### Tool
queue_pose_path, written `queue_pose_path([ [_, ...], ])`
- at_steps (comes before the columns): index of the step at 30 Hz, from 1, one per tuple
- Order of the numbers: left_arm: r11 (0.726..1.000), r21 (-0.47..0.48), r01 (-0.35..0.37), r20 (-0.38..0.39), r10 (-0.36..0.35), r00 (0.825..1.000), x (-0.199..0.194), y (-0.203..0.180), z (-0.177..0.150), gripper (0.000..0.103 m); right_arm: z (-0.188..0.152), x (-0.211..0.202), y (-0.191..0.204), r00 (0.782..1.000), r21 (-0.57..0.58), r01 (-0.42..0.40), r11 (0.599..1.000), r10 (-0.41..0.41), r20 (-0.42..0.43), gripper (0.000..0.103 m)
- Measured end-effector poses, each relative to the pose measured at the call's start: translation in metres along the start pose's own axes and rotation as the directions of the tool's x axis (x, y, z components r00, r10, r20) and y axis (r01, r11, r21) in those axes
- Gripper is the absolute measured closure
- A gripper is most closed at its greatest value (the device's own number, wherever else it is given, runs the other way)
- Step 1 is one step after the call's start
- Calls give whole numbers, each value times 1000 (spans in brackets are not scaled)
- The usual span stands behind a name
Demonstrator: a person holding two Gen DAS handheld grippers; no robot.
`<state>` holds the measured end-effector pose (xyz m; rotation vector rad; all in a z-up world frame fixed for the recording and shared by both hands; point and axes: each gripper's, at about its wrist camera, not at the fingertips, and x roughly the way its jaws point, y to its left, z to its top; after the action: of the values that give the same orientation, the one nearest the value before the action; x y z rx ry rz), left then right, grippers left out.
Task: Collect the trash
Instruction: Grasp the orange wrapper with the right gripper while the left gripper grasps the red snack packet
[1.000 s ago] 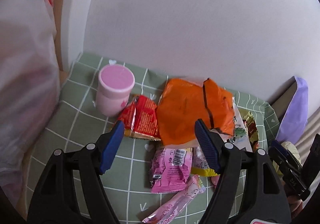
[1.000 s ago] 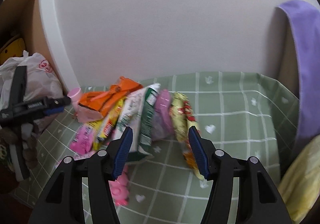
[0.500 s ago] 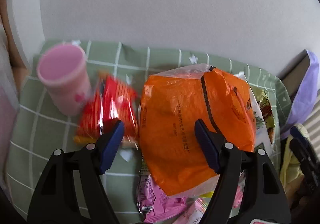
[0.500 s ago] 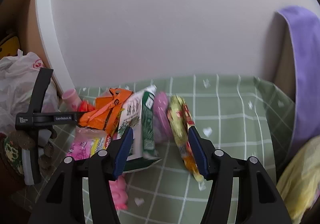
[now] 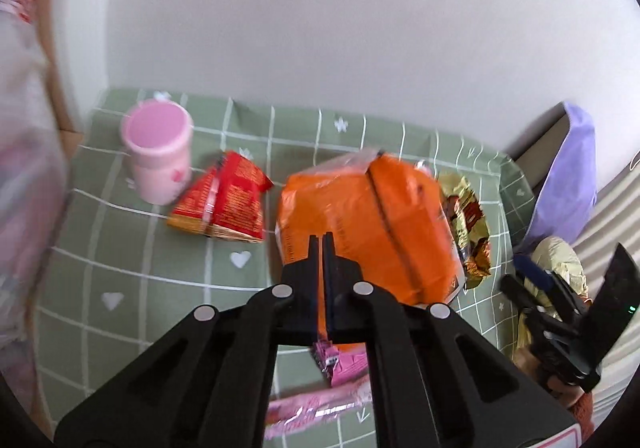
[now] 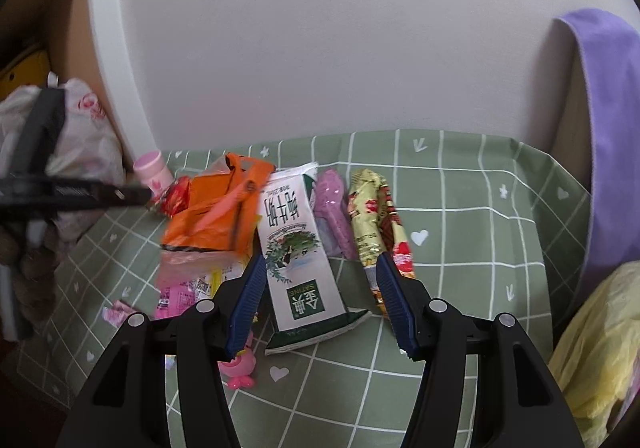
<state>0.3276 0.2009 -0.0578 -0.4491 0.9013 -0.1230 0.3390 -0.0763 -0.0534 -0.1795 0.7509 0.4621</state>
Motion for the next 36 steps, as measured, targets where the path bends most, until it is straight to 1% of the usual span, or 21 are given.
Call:
queue_pose_path([
  [1, 1000, 9, -14, 19, 14, 1000, -6, 1, 0, 101, 1, 3, 1, 1000, -4, -10, 1000, 10, 0, 49],
  [3, 999, 28, -42, 58, 41, 998, -19, 3, -3, 99, 7, 6, 9, 998, 2, -60, 998, 60, 9, 49],
  [4, 998, 31, -53, 74, 51, 996, -23, 6, -5, 93, 9, 7, 14, 997, 9, -80, 997, 80, 13, 49],
  [5, 997, 27, -66, 88, 64, 994, -27, 10, -6, 83, 14, 9, 19, 994, 24, -112, 993, 112, 19, 49],
  [7, 995, 13, -98, 117, 96, 988, -30, 15, -10, 70, 23, 17, 30, 987, 46, -162, 986, 161, 27, 49],
  [8, 994, 9, -110, 130, 108, 986, -32, 18, -11, 68, 27, 24, 39, 984, 39, -176, 984, 176, 23, 49],
  [10, 992, 5, -126, 145, 124, 982, -36, 25, -15, 64, 30, 42, 55, 987, 10, -158, 987, 158, 6, 49],
  [11, 990, -2, -140, 155, 138, 978, -37, 30, -16, 61, 31, 57, 63, 988, 1, -156, 988, 156, -13, 49],
  [13, 985, -28, -170, 169, 172, 970, -37, 40, -17, 59, 33, 82, 75, 985, -14, -164, 986, 163, -60, 51],
  [14, 983, -41, -180, 168, 185, 968, -37, 46, -16, 58, 33, 89, 79, 985, -32, -164, 986, 162, -67, 67],
  [15, 981, -51, -186, 165, 192, 967, -38, 51, -16, 58, 34, 94, 85, 984, -68, -169, 983, 164, -76, 77],
  [17, 979, -65, -192, 160, 200, 967, -36, 57, -15, 57, 37, 95, 91, 984, -112, -170, 979, 162, -78, 80],
  [18, 979, -71, -192, 158, 201, 967, -34, 59, -14, 57, 39, 90, 89, 981, -111, -189, 976, 182, -65, 90],
  [21, 982, -70, -175, 143, 184, 972, -28, 64, -13, 57, 45, 68, 75, 974, -73, -226, 971, 225, -32, 92],
  [23, 985, -46, -169, 135, 174, 975, -21, 61, -12, 55, 48, 47, 61, 975, -59, -221, 974, 221, 6, 92],
  [26, 980, 22, -199, 142, 194, 971, -7, 56, -5, 53, 46, 16, 37, 983, -37, -170, 985, 172, 58, 92],
  [29, 968, 76, -239, 130, 229, 965, 12, 54, 5, 52, 40, -10, 8, 990, 7, -115, 993, 115, 78, 92],
  [31, 964, 102, -248, 97, 238, 966, 24, 54, 11, 52, 30, -21, -11, 995, 43, -78, 996, 74, 73, 92],
  [33, 953, 132, -274, 75, 266, 961, 37, 53, 13, 52, 18, -26, -26, 997, 72, -50, 996, 46, 58, 92],
  [34, 950, 135, -280, 68, 274, 959, 41, 53, 14, 52, 11, -27, -32, 998, 86, -34, 996, 30, 49, 92],
  [36, 955, 121, -271, 51, 266, 962, 47, 53, 15, 52, -2, -30, -46, 1000, 119, -12, 993, 9, 30, 92],
])
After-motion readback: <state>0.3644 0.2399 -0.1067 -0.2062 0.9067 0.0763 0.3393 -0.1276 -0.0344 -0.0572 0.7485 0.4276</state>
